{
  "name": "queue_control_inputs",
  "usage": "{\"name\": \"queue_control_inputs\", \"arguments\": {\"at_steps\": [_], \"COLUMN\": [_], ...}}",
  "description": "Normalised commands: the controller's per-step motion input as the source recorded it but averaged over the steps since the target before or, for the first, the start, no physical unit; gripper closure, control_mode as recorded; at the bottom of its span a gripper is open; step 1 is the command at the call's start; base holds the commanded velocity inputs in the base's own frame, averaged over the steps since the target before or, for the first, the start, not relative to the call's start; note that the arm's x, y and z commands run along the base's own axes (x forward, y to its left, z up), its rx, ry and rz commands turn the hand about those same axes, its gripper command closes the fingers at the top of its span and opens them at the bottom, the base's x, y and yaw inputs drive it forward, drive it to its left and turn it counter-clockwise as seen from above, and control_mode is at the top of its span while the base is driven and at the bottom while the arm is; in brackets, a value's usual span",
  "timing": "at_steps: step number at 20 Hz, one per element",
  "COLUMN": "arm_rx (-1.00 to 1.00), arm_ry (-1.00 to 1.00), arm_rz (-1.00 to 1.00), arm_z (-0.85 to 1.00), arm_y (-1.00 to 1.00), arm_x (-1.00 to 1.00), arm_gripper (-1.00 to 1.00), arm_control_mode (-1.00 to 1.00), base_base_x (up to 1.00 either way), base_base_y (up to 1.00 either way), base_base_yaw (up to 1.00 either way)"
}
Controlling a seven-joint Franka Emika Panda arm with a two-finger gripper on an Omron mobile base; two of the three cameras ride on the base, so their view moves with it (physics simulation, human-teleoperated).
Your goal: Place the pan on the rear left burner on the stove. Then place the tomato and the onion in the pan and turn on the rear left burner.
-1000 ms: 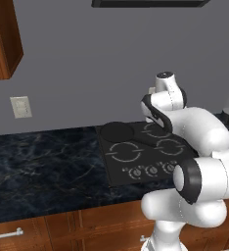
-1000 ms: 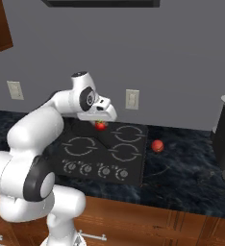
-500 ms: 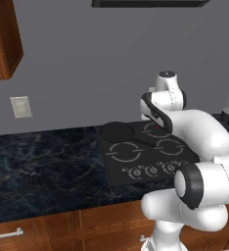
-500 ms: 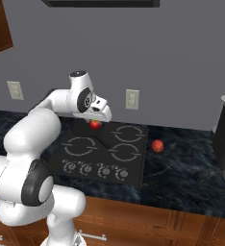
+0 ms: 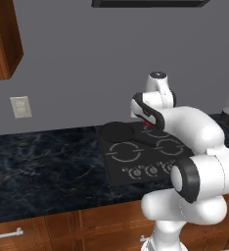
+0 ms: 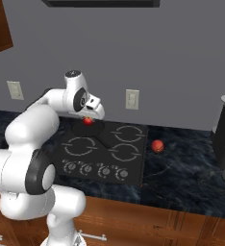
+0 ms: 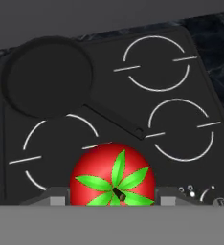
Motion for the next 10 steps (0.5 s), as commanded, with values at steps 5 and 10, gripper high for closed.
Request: {"name": "queue_control_inputs", "arguments": {"at_steps": [5, 10], "arm_rx": [0.01, 0.06], "arm_ry": [0.0, -0.02], "arm_rz": [0.0, 0.0], "arm_z": [0.0, 0.0], "arm_y": [0.38, 0.33], "arm_x": [0.41, 0.45], "arm_gripper": [1.0, 1.0], "arm_control_mode": [-1.0, -1.0], "base_base_x": [0.0, 0.0], "base_base_y": [0.0, 0.0], "base_base_yaw": [0.0, 0.0]}}
